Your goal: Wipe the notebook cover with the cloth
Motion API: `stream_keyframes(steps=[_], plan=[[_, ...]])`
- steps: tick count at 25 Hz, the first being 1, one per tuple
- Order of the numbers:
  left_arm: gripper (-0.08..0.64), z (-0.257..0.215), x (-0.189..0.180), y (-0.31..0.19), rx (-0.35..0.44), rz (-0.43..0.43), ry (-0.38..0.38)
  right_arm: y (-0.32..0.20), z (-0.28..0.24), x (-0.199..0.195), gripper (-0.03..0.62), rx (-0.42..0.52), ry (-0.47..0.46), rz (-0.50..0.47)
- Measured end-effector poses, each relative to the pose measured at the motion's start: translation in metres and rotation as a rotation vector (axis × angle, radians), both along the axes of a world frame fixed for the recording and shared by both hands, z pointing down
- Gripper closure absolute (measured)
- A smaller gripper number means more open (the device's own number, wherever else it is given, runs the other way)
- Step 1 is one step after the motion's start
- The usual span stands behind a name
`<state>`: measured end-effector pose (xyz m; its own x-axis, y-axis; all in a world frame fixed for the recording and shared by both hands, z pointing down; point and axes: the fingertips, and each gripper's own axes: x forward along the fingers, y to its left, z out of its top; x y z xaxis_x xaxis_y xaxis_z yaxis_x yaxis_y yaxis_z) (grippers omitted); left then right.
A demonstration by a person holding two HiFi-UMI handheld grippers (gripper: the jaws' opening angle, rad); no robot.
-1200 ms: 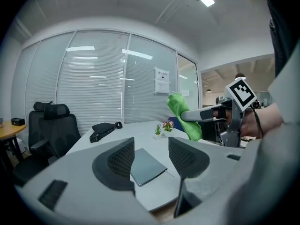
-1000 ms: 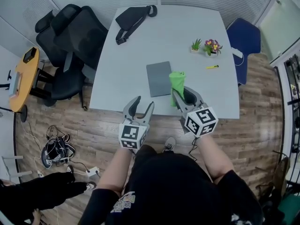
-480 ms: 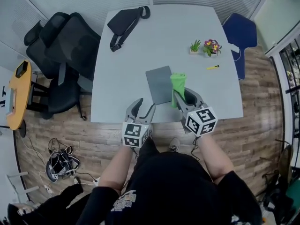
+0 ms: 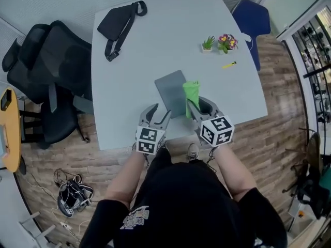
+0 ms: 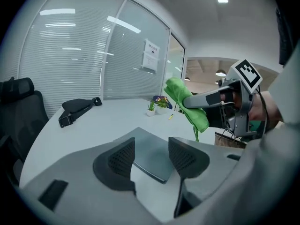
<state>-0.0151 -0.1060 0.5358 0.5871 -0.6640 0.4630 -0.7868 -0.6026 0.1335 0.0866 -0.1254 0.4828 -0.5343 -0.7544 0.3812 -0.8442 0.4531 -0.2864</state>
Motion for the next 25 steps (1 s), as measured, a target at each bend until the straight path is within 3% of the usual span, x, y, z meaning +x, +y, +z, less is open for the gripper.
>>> stream_keyframes(steps=[6,13,25], plan=[[0.344,0.035,0.006,-0.018,-0.063,0.108,-0.019,-0.002,0.032,-0.003,0.482,-0.085,0.022,0.06],[0.344,0.073,0.014,-0.031,-0.129,0.225,-0.067,-0.002,0.071,-0.019,0.482,-0.175,0.071,0.065],[0.344,0.119,0.016,-0.035,-0.185,0.324,-0.126,0.011,0.14,-0.043,0.482,-0.364,0.12,0.026]])
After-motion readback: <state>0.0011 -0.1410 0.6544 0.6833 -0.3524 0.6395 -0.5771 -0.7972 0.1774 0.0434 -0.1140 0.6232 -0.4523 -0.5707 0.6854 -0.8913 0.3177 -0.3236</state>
